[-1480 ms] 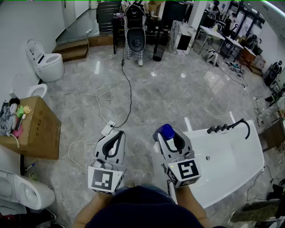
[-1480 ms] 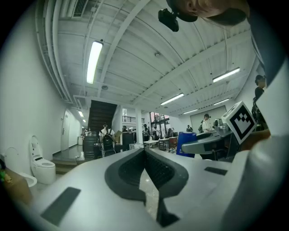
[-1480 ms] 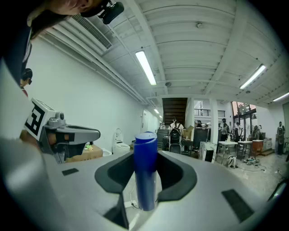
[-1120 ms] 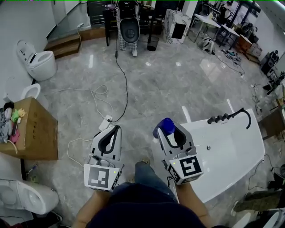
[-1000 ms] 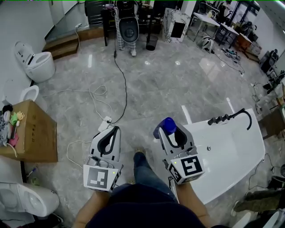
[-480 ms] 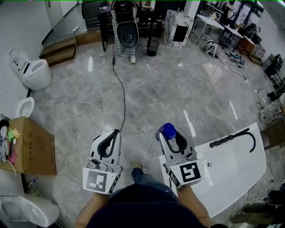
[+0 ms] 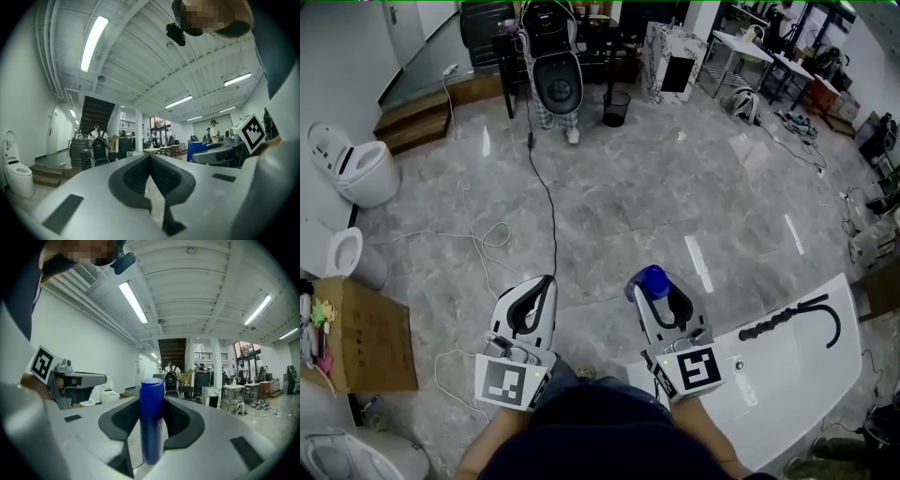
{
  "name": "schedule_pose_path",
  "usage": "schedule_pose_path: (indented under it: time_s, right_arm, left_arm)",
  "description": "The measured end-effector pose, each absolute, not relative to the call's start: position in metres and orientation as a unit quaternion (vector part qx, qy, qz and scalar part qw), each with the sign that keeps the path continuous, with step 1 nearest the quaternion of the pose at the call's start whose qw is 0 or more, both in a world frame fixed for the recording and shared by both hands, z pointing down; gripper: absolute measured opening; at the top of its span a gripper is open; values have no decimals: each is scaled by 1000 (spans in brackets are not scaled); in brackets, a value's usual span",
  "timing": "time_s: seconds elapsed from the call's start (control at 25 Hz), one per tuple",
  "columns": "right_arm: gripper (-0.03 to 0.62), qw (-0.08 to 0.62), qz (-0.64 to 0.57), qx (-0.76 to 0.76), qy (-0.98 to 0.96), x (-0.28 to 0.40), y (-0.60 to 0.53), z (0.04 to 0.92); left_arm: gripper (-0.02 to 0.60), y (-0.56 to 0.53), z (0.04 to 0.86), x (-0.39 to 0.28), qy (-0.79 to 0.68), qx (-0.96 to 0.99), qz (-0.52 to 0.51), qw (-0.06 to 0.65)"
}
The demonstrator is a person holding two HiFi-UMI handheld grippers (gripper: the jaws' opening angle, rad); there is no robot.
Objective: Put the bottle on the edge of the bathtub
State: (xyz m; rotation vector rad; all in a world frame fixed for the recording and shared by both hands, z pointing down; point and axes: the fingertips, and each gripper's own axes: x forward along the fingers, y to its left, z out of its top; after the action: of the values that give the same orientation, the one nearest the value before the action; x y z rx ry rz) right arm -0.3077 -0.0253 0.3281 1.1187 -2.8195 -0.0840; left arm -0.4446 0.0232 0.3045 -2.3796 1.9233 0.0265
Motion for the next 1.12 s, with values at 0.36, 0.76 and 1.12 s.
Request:
schedule_pose_path:
  time_s: [0.36, 0.76, 1.12]
  right_arm:
    - [163, 62, -7, 469, -881, -256, -80, 335]
    - [163, 64, 14, 655, -753, -153, -147, 341]
    - [163, 60, 31, 799, -597, -76, -174, 316]
  left_arm:
    - [22, -72, 311, -408, 544, -839, 7, 27]
    - [23, -203, 310, -298, 341, -940, 3, 26]
    - [21, -275, 282, -196, 136, -990, 13, 32]
